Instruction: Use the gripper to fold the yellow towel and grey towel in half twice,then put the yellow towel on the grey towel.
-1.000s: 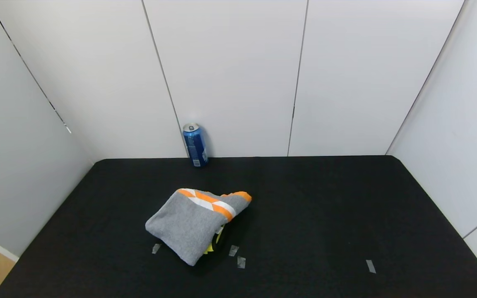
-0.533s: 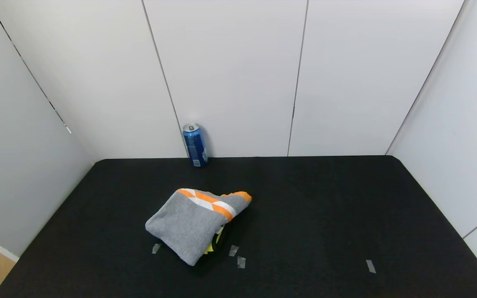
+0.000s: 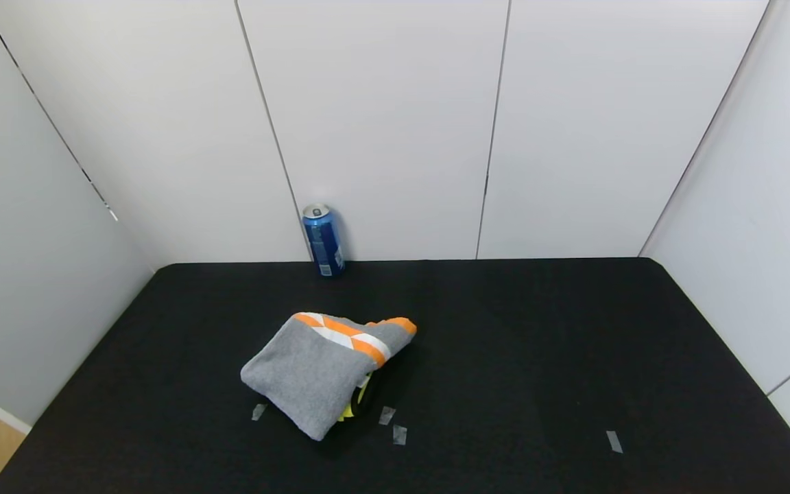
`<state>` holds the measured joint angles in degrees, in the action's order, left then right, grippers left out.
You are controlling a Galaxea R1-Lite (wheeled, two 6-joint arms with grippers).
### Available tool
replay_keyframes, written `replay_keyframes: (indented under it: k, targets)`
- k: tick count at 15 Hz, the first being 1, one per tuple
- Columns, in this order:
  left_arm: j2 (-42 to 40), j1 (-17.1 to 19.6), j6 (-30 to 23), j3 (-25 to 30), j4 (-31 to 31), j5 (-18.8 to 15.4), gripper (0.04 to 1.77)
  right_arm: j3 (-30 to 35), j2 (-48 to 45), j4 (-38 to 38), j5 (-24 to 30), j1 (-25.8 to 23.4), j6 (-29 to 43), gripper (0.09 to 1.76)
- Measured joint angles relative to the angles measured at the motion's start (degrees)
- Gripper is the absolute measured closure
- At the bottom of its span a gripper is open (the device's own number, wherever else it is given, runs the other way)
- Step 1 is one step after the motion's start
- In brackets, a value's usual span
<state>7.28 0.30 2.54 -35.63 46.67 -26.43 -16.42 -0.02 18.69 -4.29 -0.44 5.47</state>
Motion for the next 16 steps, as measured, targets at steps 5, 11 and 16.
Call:
replay_keyframes:
  k: [5, 11, 16]
  targets:
    - [-6.2, -0.3, -1.5, 13.8, -20.6, 8.6, 0.09, 11.3, 0.0, -25.3, -1.4, 0.0, -2.4, 0.14]
    - [-7.3, -0.3, 6.1, 32.1, -46.0, 24.5, 0.09, 16.3, 0.0, -29.3, -2.4, 0.0, -4.9, 0.14]
    - [-7.3, -0.3, 8.0, 35.4, -48.7, 25.3, 0.09, 16.3, 0.0, -24.1, 2.3, 0.0, -7.1, 0.14]
